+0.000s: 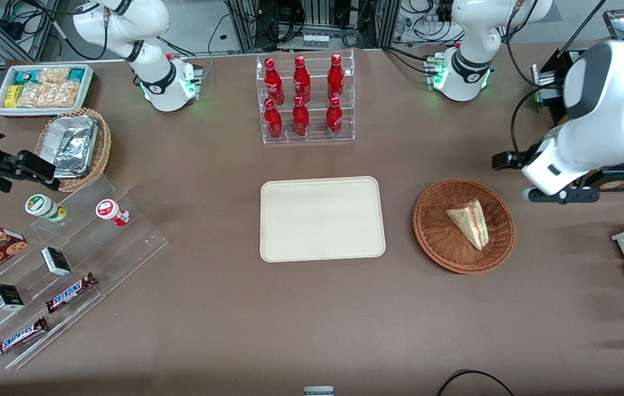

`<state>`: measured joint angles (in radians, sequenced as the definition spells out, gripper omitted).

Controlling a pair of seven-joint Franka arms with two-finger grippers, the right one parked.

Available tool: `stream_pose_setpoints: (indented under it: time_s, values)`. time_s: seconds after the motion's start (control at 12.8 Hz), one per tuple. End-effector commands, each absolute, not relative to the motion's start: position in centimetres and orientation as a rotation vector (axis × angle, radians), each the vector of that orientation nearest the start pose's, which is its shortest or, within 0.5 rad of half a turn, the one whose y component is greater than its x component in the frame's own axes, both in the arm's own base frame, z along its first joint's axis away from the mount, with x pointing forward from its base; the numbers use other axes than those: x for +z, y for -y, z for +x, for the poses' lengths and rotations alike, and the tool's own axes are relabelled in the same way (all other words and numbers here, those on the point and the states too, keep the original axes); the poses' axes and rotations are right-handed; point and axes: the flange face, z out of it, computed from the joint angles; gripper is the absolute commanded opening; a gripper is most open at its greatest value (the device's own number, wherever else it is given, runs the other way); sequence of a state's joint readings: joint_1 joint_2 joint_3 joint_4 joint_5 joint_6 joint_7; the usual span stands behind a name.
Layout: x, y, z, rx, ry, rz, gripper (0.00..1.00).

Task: Place sandwich from basket to tray
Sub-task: 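Move the left gripper down over the wrapped sandwich in the basket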

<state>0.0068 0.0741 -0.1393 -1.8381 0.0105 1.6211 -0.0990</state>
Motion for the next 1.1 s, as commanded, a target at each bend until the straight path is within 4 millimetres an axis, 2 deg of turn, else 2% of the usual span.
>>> stream_pose_setpoints:
  time_s: [0.0,0.39,0.63,1.02]
  values:
    - [43.1,8.2,53.4,0.359,-0.112,-3.084,1.0]
    - [35.3,8.1,51.6,0.156,-0.098,-3.119,1.0]
    - [33.6,7.7,51.5,0.097,-0.026,-3.13,1.0]
    - [30.3,7.9,50.4,-0.054,0.614,-3.096,1.0]
